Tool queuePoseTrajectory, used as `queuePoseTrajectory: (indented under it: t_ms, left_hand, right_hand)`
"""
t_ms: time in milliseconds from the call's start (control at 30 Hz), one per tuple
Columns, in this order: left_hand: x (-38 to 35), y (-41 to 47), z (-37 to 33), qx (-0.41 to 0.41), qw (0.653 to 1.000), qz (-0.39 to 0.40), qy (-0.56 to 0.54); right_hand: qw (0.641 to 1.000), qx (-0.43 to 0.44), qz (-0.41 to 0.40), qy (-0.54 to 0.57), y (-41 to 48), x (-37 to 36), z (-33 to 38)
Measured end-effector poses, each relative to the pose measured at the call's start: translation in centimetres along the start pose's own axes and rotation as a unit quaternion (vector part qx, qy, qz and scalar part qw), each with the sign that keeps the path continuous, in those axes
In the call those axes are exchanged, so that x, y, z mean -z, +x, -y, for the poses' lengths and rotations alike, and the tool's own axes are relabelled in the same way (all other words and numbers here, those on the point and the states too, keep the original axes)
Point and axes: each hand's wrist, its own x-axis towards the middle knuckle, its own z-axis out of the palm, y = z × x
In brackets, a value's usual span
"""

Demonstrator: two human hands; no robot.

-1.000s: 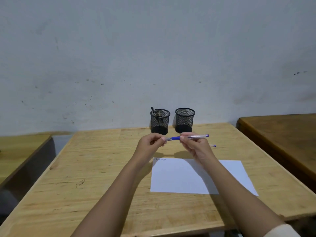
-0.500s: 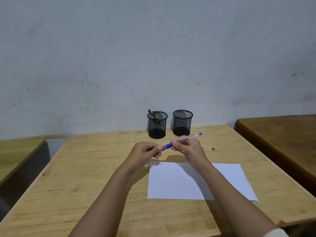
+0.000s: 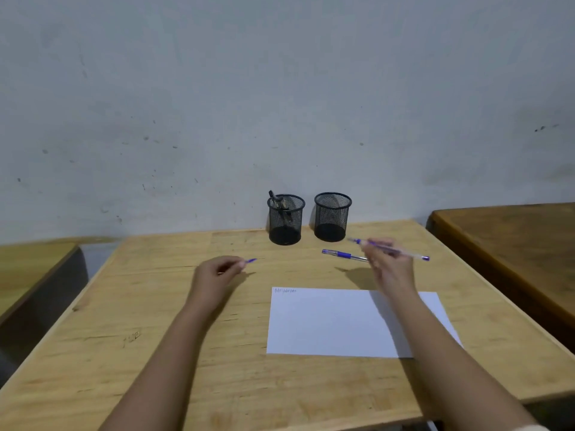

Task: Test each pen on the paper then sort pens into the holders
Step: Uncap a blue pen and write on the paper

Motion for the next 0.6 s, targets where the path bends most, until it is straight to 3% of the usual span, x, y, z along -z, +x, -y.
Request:
queuePoseTrajectory:
  t_ms: [67,167,600]
  left_hand:
    - [-1.3,0.2,0.4,-0.044,0.996,0.020,0.069]
    - [-2.1,0.5,0.6,-0.065,0.989,0.026,0.130]
    - [-2.8,0.5,0.7,-0.100,0.968,0.043,0.228]
  right_hand:
    - [0.999,-0.015,0.008,-0.050,-0.5,-0.2,-0.8]
    - [0.998,-0.035,0.029,-0.036,-0.8,0.0,-1.2]
    - [0.992,-0.089,0.047,-0.077,-1.3,-2.0,-2.4]
